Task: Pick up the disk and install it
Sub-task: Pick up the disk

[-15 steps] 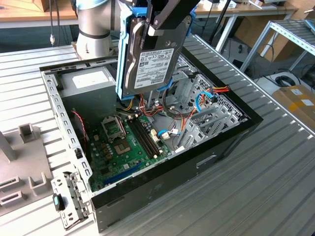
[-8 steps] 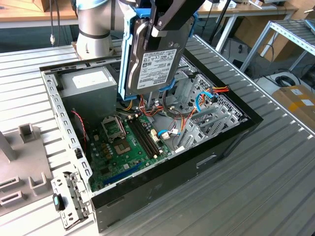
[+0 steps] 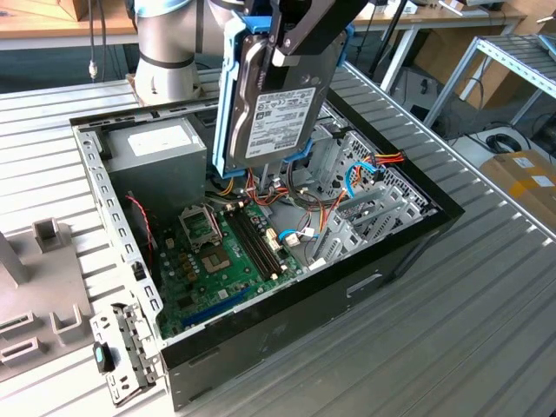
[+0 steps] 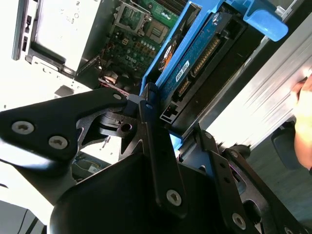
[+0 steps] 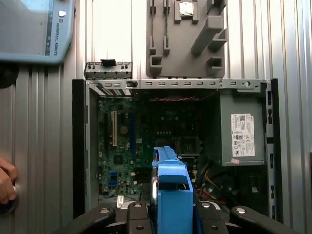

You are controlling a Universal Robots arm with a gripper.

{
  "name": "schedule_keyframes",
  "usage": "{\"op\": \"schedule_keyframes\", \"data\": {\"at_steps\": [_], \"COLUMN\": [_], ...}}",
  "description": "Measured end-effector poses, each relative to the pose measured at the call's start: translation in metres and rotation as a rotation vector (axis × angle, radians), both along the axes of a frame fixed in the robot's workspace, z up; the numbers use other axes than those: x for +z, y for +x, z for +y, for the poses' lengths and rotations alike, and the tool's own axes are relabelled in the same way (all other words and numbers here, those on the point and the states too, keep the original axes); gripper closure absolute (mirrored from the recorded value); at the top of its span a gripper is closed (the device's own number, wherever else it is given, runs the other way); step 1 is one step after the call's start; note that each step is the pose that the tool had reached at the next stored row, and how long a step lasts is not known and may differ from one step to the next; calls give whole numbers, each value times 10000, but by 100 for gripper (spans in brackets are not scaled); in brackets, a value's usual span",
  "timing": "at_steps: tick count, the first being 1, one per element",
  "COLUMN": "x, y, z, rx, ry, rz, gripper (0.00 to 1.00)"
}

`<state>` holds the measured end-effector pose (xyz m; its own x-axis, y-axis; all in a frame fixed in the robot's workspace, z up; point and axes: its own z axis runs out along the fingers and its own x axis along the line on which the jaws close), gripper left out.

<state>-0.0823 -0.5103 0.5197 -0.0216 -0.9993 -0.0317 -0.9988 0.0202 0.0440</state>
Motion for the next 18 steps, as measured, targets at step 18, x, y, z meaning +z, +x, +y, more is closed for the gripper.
{"op": "schedule_keyframes", "data": {"at_steps": [18], "x": [-9], "y": [67], "z": [-26], "rx": [0], "ry": [-4], "rz": [0], "gripper": [63]}}
